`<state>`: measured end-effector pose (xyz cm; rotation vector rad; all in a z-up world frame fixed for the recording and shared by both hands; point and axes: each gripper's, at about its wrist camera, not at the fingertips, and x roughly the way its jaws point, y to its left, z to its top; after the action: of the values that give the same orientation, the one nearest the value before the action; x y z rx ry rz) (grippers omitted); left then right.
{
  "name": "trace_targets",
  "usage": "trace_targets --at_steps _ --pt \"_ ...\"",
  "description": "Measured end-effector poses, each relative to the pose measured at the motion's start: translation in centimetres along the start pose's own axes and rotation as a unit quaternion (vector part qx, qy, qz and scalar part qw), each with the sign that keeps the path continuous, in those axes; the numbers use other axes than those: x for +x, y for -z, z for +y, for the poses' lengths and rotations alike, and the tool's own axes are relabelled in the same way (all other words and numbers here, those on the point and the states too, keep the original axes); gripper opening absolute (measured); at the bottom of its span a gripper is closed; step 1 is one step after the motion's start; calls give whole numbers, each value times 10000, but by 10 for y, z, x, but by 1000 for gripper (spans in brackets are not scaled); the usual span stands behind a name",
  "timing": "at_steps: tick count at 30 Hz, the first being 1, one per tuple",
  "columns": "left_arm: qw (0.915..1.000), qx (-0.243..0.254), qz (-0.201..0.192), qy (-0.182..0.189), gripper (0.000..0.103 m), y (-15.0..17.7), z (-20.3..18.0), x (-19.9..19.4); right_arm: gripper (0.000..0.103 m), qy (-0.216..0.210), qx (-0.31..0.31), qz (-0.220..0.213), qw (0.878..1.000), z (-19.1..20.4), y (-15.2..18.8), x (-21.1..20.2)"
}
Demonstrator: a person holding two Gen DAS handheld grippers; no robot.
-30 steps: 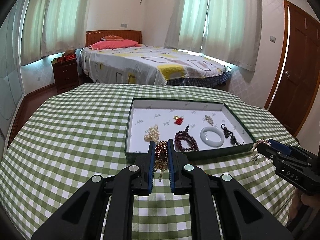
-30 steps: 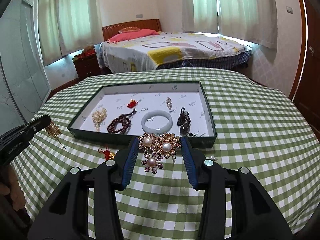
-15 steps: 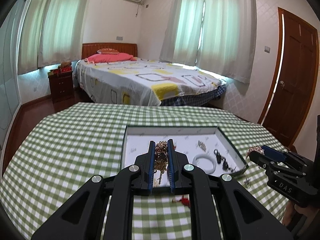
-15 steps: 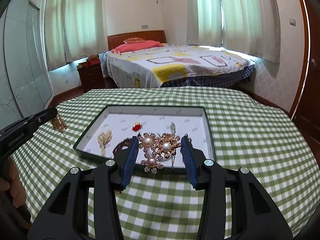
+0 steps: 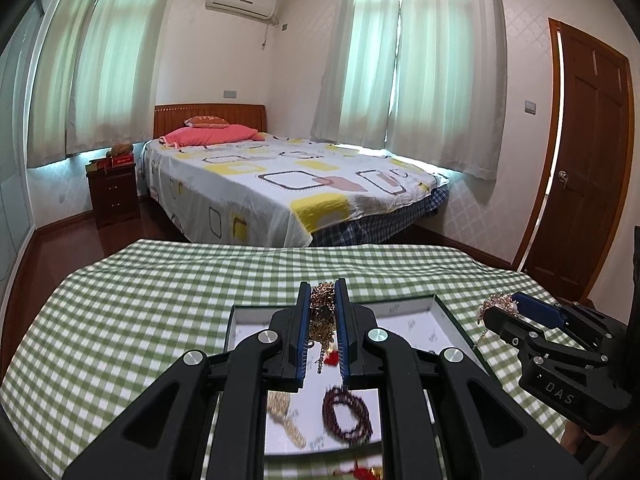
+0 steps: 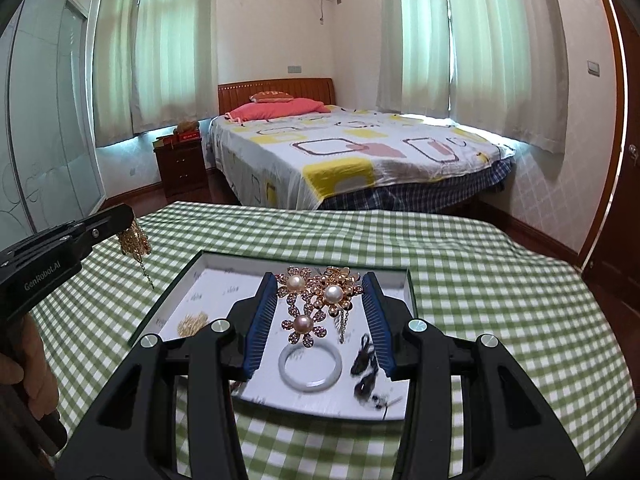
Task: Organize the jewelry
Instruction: 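Carry chain and pearl brooch into the tray and open both grippers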
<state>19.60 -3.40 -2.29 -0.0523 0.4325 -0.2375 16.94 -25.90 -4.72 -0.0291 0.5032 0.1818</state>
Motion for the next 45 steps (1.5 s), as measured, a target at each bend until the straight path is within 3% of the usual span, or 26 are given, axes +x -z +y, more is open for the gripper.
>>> trace_targets --at_steps 14,29,37,45 --pt "9994 1 306 -148 13 3 6 69 43 93 37 151 9998 -32 -12 70" --pt "9904 -53 1330 -379 13 41 14 139 43 118 55 1299 9914 -49 22 153" --pt "9830 -74 1797 -372 13 48 13 153 43 107 150 1821 9831 -56 30 173" --pt "9751 -167 2168 -430 13 57 17 165 43 120 208 2012 9792 -58 32 180"
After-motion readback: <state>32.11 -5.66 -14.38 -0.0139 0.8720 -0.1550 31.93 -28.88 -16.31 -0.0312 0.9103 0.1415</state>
